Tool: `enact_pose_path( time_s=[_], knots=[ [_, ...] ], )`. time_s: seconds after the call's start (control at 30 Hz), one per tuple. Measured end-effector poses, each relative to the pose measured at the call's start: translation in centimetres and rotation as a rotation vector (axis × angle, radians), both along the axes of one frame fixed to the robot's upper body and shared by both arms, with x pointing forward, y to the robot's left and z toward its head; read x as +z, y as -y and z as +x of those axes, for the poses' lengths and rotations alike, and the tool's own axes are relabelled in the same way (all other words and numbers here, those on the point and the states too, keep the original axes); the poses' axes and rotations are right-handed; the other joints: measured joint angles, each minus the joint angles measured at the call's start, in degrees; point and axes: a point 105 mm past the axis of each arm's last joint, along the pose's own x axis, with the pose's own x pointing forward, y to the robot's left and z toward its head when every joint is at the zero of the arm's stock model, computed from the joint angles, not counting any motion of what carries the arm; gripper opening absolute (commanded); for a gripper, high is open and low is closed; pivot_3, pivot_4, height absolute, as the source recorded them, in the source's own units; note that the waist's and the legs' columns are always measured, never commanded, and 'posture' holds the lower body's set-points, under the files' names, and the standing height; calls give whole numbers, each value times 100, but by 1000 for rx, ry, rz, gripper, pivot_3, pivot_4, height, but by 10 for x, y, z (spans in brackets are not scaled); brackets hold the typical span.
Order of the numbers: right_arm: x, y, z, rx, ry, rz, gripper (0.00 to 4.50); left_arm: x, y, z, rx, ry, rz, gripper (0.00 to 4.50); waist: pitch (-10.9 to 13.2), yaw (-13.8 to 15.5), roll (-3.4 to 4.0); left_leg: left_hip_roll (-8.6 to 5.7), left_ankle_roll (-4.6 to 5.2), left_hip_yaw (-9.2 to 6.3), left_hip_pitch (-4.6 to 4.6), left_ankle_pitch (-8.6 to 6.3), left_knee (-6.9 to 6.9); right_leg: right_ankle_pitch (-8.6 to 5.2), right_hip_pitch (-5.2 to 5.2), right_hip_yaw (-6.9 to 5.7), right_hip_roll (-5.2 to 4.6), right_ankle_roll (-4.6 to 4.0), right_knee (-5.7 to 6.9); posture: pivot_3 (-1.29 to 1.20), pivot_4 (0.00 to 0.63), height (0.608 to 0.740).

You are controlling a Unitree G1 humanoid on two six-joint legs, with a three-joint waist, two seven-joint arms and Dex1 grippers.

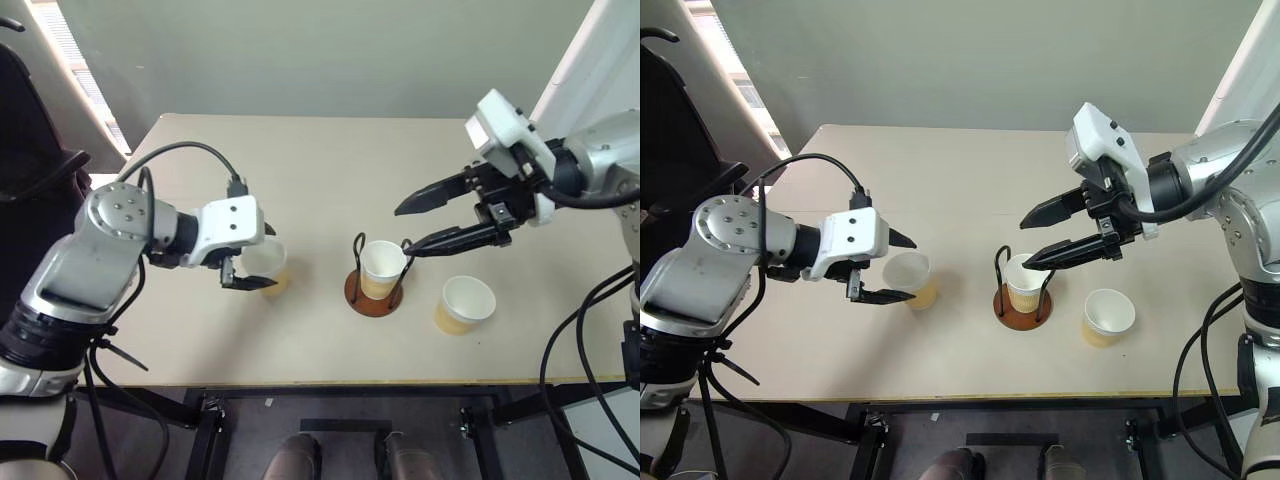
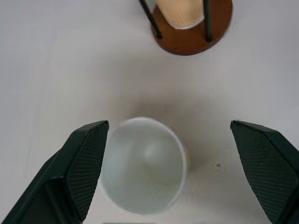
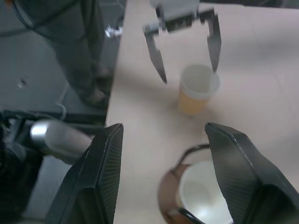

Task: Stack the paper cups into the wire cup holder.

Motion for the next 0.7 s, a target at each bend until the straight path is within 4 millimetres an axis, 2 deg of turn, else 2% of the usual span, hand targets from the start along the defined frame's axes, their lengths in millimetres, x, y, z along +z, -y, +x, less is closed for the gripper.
enact_pose_path(
  time_s=[0.6,0.7],
  knots=[
    [2,-3,-4,-3,-50,41,2853,-34,-17,12,95,-15,144,4500,0,-6,0,-3,8,-16,0,0,-8,1,-7,-5,1,-7,12,0,150,740],
    [2,-3,-4,-3,-50,42,2875,-40,-15,12,84,-28,138,3824,0,-3,0,-3,8,-16,0,0,-8,1,-7,-5,0,-7,11,0,150,740]
  ],
)
